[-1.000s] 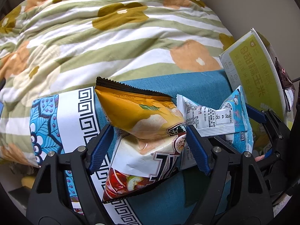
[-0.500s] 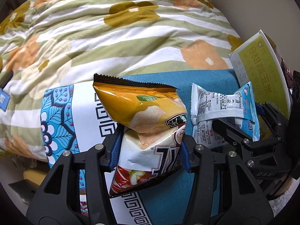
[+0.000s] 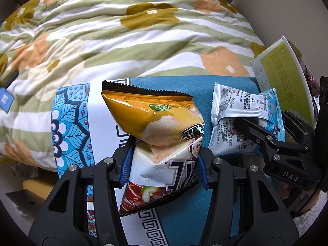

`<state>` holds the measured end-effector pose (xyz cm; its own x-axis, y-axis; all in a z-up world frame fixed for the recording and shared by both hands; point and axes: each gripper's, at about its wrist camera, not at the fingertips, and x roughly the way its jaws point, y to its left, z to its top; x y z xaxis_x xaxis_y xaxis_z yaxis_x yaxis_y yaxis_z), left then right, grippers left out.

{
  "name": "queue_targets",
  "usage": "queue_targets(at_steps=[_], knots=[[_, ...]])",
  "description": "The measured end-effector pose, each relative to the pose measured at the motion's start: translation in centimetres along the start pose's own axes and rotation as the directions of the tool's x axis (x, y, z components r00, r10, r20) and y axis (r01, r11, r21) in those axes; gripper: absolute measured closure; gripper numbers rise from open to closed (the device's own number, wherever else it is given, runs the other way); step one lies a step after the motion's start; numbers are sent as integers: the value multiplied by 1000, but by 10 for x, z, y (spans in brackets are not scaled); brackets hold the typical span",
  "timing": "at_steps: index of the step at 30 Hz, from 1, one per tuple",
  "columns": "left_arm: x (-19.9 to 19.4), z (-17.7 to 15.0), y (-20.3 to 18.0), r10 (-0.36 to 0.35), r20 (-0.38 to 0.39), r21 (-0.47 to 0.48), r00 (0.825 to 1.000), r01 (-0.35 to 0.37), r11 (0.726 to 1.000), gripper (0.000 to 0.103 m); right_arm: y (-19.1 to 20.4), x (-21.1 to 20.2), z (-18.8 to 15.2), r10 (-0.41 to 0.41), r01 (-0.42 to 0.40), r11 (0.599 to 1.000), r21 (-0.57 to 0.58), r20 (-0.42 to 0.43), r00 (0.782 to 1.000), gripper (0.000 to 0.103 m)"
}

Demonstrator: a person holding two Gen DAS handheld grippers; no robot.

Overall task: Organize snacks
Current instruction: 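Carry both bags over the yellow box and release them inside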

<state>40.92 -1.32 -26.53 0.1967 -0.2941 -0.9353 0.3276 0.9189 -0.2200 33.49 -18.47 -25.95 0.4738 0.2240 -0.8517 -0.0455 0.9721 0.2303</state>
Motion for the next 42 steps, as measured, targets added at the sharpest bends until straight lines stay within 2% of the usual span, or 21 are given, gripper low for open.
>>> queue_targets(at_steps=[8, 15, 20, 23, 28, 34, 37, 42], knots=[[-45, -12, -4, 27, 68, 8, 997, -28, 1000, 56, 9, -27, 1, 15, -14, 1000, -13, 48, 999, 38], [-101, -37, -7, 54, 139, -6, 989, -53, 999, 56, 28, -72, -4, 16, -12, 999, -33, 112, 994, 38], [-145, -49, -22, 43, 205, 20, 978, -48, 999, 56, 39, -116, -16, 17, -13, 1000, -23, 172, 985, 38], [-167, -51, -37, 10, 235, 41, 972, -20, 999, 56, 42, -145, -26, -3, 7, 1000, -15, 207, 978, 38], [-195, -49, -82, -36, 277, 103, 960, 7, 995, 56, 32, -194, -41, -49, 42, 999, 33, 258, 965, 38], [-208, -48, -159, -87, 330, 155, 940, 37, 987, 56, -13, -251, -56, -119, 90, 991, 103, 317, 941, 38], [-200, -48, -205, -109, 339, 169, 934, 53, 984, 56, -47, -273, -62, -144, 105, 986, 131, 333, 932, 38], [-168, -47, -277, -141, 310, 159, 940, 95, 983, 56, -104, -297, -71, -156, 118, 985, 129, 341, 927, 38]])
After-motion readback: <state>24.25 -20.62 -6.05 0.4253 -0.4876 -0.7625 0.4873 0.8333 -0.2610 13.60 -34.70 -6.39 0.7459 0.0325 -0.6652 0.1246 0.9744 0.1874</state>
